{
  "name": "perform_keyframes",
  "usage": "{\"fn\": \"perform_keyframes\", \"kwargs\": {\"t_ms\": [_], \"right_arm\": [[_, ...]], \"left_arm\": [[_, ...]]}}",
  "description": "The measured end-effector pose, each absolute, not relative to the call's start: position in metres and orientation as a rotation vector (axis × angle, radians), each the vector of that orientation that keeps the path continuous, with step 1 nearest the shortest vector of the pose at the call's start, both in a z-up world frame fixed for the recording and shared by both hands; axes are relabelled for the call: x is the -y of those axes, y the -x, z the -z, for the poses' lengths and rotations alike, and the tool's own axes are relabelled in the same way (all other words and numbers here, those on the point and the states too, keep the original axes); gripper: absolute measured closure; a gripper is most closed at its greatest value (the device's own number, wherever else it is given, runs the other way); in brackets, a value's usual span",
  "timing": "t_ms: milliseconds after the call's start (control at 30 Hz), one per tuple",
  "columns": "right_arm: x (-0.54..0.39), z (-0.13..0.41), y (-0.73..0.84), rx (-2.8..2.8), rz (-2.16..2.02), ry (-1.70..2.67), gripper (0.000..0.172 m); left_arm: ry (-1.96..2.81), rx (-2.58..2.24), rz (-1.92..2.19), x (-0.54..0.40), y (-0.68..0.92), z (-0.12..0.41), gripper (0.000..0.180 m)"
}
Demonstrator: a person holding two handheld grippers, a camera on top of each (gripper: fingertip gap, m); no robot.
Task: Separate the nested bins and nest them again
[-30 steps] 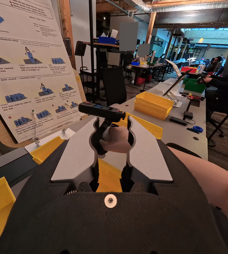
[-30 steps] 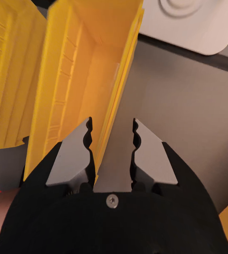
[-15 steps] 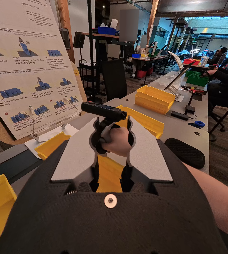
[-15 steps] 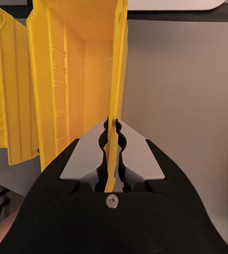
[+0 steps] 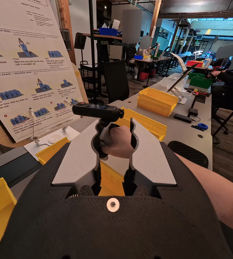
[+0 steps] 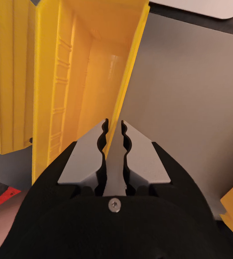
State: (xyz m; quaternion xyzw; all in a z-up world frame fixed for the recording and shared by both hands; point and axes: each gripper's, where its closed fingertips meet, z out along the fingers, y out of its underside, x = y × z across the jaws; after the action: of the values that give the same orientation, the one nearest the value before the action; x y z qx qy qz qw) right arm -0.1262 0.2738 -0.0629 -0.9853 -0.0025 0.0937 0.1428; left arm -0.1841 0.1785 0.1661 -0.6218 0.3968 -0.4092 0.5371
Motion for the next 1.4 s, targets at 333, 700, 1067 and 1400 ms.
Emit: {"fn": "perform_keyframes", "kwargs": {"t_ms": [333,700,1067,1400], "right_arm": [[-0.271,-0.063,0.084,0.283,-0.044,2.308,0.141],[-0.209,0.037,-0.173,-0.153,0.178,2.685,0.021],[-0.174,0.115,-0.204,-0.386,0.015,2.987,0.035],[-0.161,0.108,-0.195,-0.447,-0.104,3.054,0.054]], "left_arm": [[1.479,-0.923,0.977,-0.182,0.188,-0.168,0.141],[1.487,-0.944,0.968,-0.18,0.185,-0.165,0.141],[1.508,-0.941,0.959,-0.185,0.184,-0.161,0.14],[1.503,-0.95,0.959,-0.182,0.183,-0.162,0.141]]}}
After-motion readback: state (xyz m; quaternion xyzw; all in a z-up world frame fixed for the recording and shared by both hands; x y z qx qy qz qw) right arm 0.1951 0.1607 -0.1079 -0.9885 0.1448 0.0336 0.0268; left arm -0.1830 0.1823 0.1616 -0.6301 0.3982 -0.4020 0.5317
